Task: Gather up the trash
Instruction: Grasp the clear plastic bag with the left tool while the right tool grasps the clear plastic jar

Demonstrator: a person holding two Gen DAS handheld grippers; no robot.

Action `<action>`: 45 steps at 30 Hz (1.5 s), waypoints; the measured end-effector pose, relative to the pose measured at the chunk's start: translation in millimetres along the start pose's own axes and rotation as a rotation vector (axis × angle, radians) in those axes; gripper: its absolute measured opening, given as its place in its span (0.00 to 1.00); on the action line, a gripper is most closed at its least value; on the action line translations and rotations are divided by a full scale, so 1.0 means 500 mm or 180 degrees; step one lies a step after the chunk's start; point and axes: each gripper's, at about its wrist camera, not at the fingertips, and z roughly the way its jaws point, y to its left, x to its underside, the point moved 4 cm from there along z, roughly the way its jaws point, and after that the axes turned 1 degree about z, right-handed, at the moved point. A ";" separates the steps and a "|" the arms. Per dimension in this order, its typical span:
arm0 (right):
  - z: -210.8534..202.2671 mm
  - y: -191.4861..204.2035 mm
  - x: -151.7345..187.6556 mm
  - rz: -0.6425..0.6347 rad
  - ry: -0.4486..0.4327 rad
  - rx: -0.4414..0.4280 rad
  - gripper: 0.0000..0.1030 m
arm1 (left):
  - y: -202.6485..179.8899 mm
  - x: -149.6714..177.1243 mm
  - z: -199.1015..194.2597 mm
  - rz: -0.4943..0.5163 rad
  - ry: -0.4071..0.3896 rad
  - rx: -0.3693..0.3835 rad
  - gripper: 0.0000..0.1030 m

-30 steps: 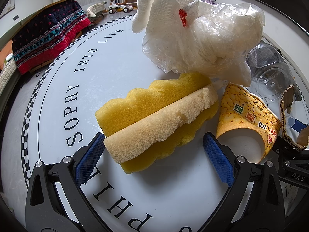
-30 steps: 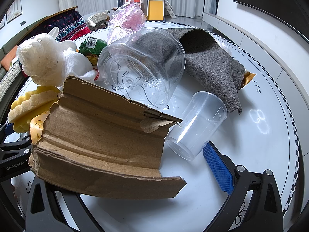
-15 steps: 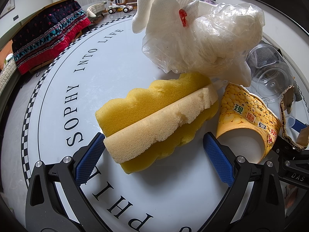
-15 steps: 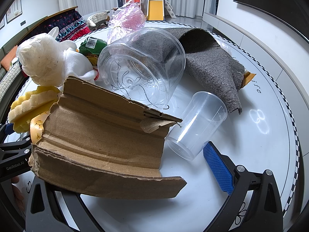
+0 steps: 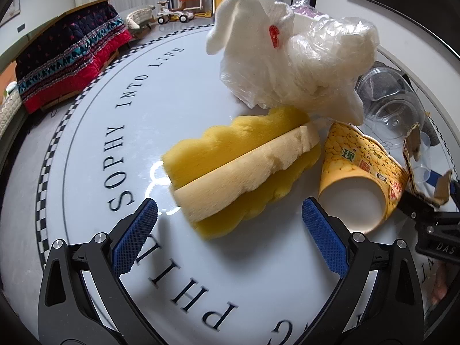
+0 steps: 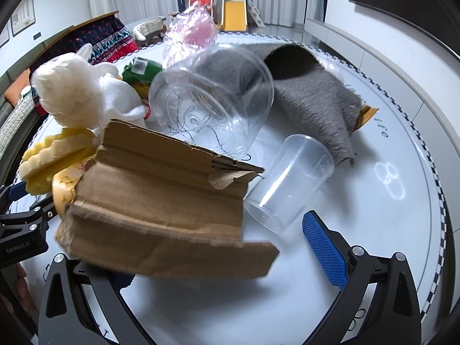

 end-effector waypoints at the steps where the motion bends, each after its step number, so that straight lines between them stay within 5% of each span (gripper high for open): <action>1: -0.005 -0.003 0.001 -0.0025 -0.0016 -0.0014 0.97 | 0.003 0.006 -0.009 0.0013 -0.0009 -0.0008 0.94; 12: -0.096 0.021 0.018 -0.0425 -0.0168 -0.0048 0.97 | 0.034 0.016 -0.080 0.0052 -0.0083 0.0110 0.94; 24: -0.193 0.005 -0.033 -0.0311 -0.0336 -0.0282 0.97 | -0.006 -0.094 -0.121 -0.0092 -0.0255 0.0554 0.94; 33: -0.177 -0.010 -0.089 -0.0234 -0.0304 -0.0322 0.77 | -0.095 -0.142 -0.080 0.0150 -0.0204 0.0676 0.68; 39: -0.128 0.007 -0.139 -0.0326 -0.0238 -0.0335 0.77 | -0.094 -0.174 -0.040 0.0129 -0.0157 0.0653 0.64; 45: -0.089 0.033 -0.192 -0.0971 -0.0150 -0.0458 0.77 | -0.067 -0.198 0.004 0.0012 -0.0007 0.0765 0.53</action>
